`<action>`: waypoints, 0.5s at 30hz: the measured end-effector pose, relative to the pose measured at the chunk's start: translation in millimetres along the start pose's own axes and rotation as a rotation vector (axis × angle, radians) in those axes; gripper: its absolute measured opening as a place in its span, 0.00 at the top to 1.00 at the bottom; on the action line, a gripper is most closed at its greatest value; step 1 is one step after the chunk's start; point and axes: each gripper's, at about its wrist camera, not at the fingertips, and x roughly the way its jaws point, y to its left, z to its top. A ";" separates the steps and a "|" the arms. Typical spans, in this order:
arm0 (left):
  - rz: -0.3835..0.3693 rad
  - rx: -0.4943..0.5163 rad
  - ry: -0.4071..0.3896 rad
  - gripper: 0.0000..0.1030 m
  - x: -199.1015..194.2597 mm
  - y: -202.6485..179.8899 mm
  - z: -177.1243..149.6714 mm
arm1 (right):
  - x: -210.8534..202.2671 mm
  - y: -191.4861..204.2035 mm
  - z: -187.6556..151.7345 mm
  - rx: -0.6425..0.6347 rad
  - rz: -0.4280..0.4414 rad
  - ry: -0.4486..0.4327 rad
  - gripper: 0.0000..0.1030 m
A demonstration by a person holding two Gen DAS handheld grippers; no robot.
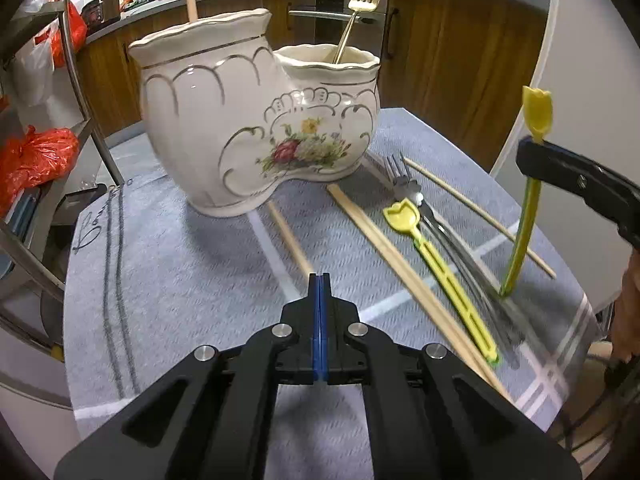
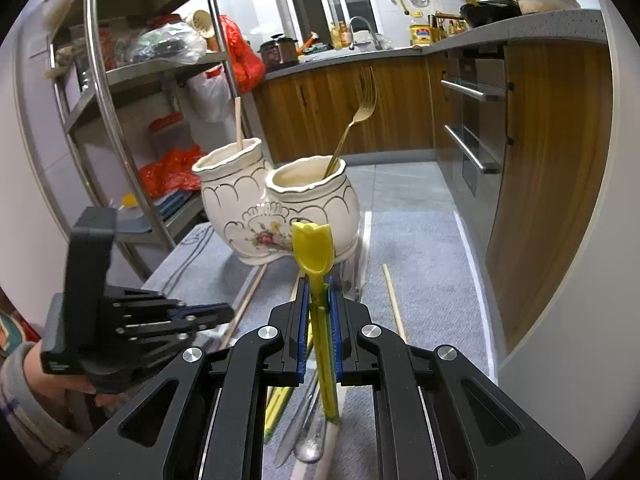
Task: Organize utensils
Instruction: 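Grasp another wooden chopstick with the left gripper and lift it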
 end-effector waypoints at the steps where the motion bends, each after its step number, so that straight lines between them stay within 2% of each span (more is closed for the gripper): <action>1: -0.011 -0.011 0.011 1.00 -0.7 3.7 -2.1 | 1.4 0.6 -0.2 -0.001 -0.002 0.002 0.90; 5: -0.024 -0.090 0.008 1.00 -4.1 10.3 -2.8 | 4.4 4.1 0.0 -0.007 -0.007 0.005 0.90; 7: 0.015 -0.082 0.005 0.95 -4.1 5.9 -1.4 | 6.5 6.2 -0.4 -0.010 -0.005 0.013 0.90; 11: 0.051 -0.098 0.035 0.78 9.3 -11.0 -2.9 | 6.9 5.8 -0.9 -0.011 -0.006 0.018 0.90; 15: 0.102 -0.083 0.029 0.78 14.1 -17.2 1.7 | 3.3 3.7 -0.7 -0.005 -0.001 0.013 0.90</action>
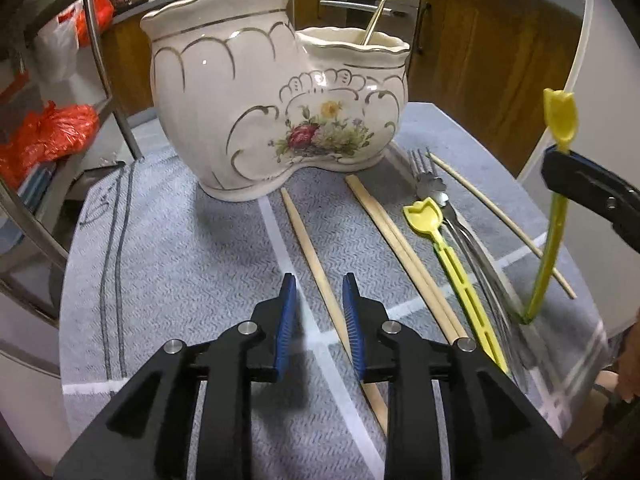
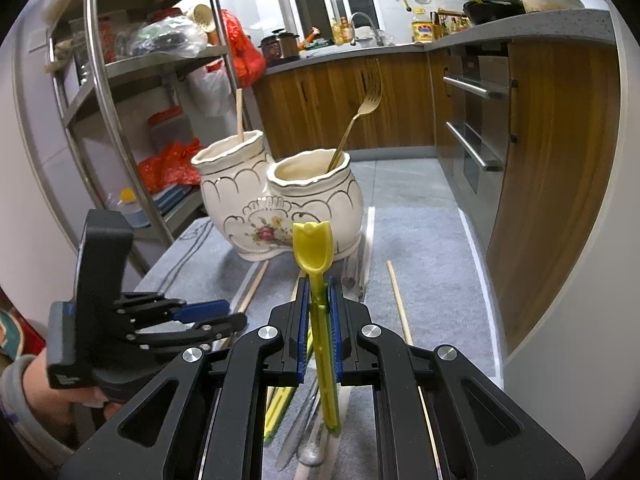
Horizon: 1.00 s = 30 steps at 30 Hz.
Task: Organize utensils
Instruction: 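Grasp another wooden chopstick with the left gripper and lift it, then insert the chopstick into the large pot with left while right drops yellow utensil into small pot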
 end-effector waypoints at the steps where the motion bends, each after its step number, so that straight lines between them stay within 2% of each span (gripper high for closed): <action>1: 0.007 0.007 0.000 0.83 0.0 -1.5 -0.1 | -0.2 0.1 0.1 -0.001 0.001 -0.002 0.90; 2: 0.016 0.022 0.000 0.92 2.2 -5.5 -0.6 | -1.4 -0.2 0.3 0.000 0.003 -0.005 0.90; 6: -0.047 0.032 0.011 0.95 -3.5 -5.7 -1.8 | -7.3 -1.6 0.5 0.001 0.010 -0.019 0.90; 9: -0.096 0.054 -0.022 0.95 -16.3 -0.9 -7.3 | -11.1 -2.5 0.7 0.000 0.013 -0.031 0.90; 13: -0.166 0.100 -0.136 0.94 -41.8 6.4 -17.8 | -17.3 2.9 3.0 -0.016 0.009 -0.069 0.90; 16: -0.160 0.119 -0.254 0.94 -61.7 14.9 -25.3 | -21.9 10.7 5.4 -0.040 0.003 -0.109 0.90; 21: -0.172 0.098 -0.398 0.94 -84.4 28.3 -23.6 | -29.1 26.8 16.5 -0.076 -0.008 -0.178 0.90; 24: -0.181 0.077 -0.474 0.94 -96.7 36.3 -15.2 | -30.7 37.3 33.9 -0.100 -0.022 -0.217 0.90; 30: -0.207 0.042 -0.589 0.94 -115.9 56.3 22.6 | -28.5 39.0 73.6 -0.073 0.005 -0.282 0.90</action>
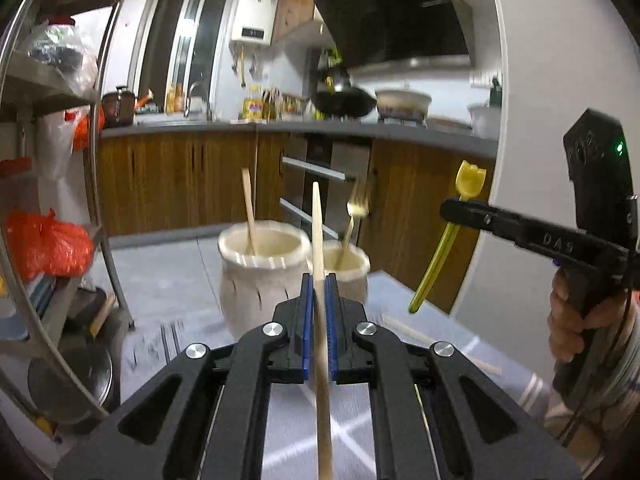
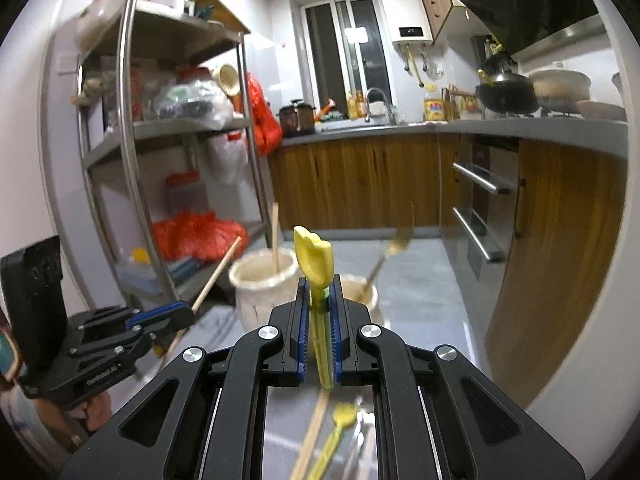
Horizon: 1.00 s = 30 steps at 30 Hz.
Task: Organize utensils
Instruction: 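Insert the chopstick into the large pot with left while right drops yellow utensil into small pot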
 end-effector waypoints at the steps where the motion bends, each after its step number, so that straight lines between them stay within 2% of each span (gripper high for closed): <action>1: -0.002 -0.005 -0.024 0.94 2.0 3.9 9.0 | 4.8 -1.3 6.1 0.010 0.006 -0.010 0.90; 8: -0.014 -0.105 -0.147 0.95 31.1 32.5 59.4 | 34.7 -15.3 29.6 0.074 0.001 -0.068 0.90; 13: 0.053 -0.093 -0.221 0.94 61.1 35.3 77.5 | 54.1 -24.6 27.3 0.095 -0.001 -0.062 0.90; 16: 0.135 -0.069 -0.250 0.94 86.0 32.5 80.9 | 65.9 -30.5 19.5 0.112 -0.001 -0.027 0.90; 19: 0.196 -0.057 -0.245 0.94 105.9 35.2 79.9 | 74.3 -33.1 11.5 0.111 -0.005 0.004 0.90; 22: 0.218 -0.066 -0.215 0.94 116.6 41.0 70.6 | 81.6 -33.6 4.9 0.108 -0.007 0.038 0.90; 27: 0.216 -0.076 -0.170 0.94 105.0 48.0 47.4 | 94.1 -36.7 -5.8 0.105 -0.026 0.103 0.90; 30: 0.229 -0.077 -0.110 0.94 95.8 50.5 36.3 | 100.5 -41.6 -11.6 0.124 -0.033 0.134 0.90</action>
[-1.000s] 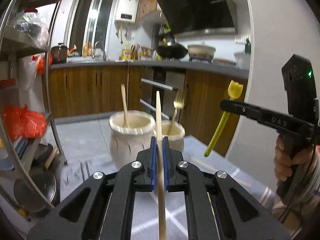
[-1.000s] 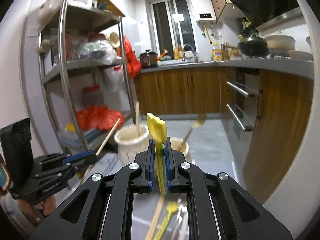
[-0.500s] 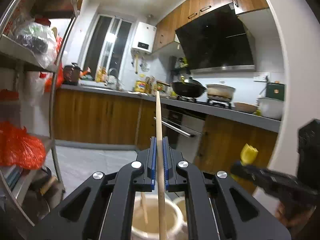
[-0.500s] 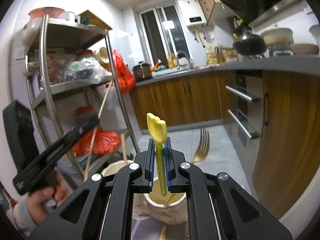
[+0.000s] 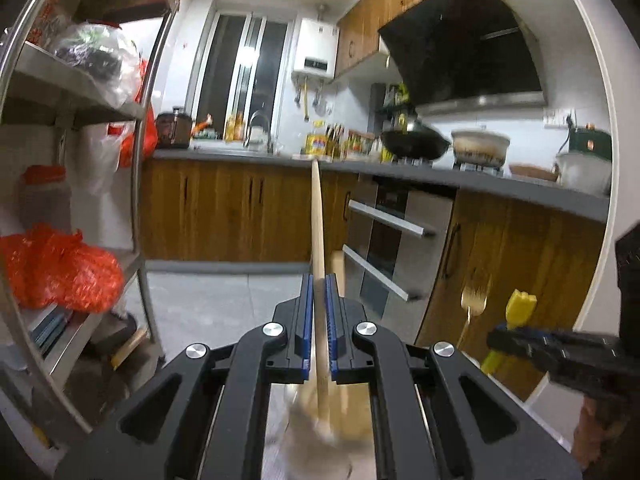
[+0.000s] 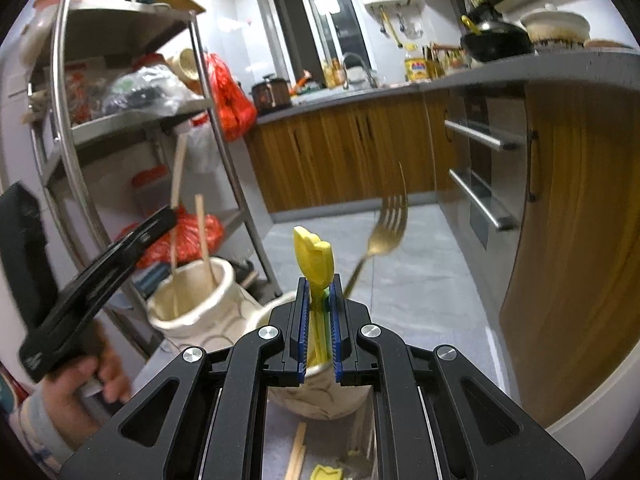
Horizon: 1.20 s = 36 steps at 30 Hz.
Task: Organize utensils
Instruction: 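Insert the chopstick into the large pot with left while right drops yellow utensil into small pot, then open both grippers and pull them back toward the mat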
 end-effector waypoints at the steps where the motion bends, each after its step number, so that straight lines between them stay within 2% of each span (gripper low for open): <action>1: 0.008 -0.001 0.032 0.94 -3.2 1.8 -3.3 | 1.6 -1.3 -1.3 0.005 -0.001 0.007 0.90; 5: 0.002 -0.004 0.095 0.94 -12.5 5.3 -11.8 | 7.8 -5.2 -7.6 0.030 -0.005 0.034 0.90; 11: 0.014 0.040 0.100 0.93 -11.4 2.0 -19.6 | 15.7 -4.8 -9.7 0.030 -0.021 0.049 0.89; 12: 0.009 0.037 0.105 0.91 -10.4 2.5 -20.6 | 15.8 -5.1 -9.4 0.029 -0.023 0.046 0.87; 13: 0.012 0.036 0.111 0.88 -9.3 3.1 -21.6 | 15.5 -4.8 -9.4 0.029 -0.024 0.042 0.80; 15: 0.023 0.034 0.116 0.71 -8.7 4.4 -22.9 | 15.0 -5.3 -8.5 0.030 -0.025 0.034 0.73; 17: 0.022 0.024 0.109 0.63 -10.4 6.3 -21.5 | 13.4 -5.2 -8.0 0.030 -0.028 0.026 0.63; 19: 0.030 0.019 0.105 0.53 -13.3 6.8 -18.7 | 10.5 -5.8 -6.1 0.027 -0.028 0.016 0.56; 20: 0.036 0.017 0.099 0.43 -16.4 6.5 -16.7 | 7.7 -5.5 -5.0 0.026 -0.027 0.007 0.53; 21: 0.040 0.016 0.094 0.32 -18.8 6.2 -15.2 | 6.1 -5.8 -3.5 0.028 -0.024 -0.001 0.40; 22: 0.043 0.016 0.088 0.27 -20.7 5.4 -13.3 | 2.4 -6.1 -2.4 0.031 -0.019 -0.014 0.24; 23: 0.051 0.017 0.074 0.16 -26.0 3.8 -11.2 | -1.7 -6.4 -1.7 0.034 -0.018 -0.030 0.11; 24: 0.059 0.020 0.064 0.07 -29.9 2.3 -9.7 | -7.1 -6.3 -0.6 0.035 -0.023 -0.053 0.08; 29: 0.078 0.052 0.043 0.06 -49.2 -6.8 -4.6 | -26.7 -5.3 2.0 0.006 -0.070 -0.104 0.05; 36: 0.061 0.052 0.063 0.05 -74.9 -18.2 -6.5 | -45.1 -13.6 -2.1 0.004 -0.107 -0.097 0.05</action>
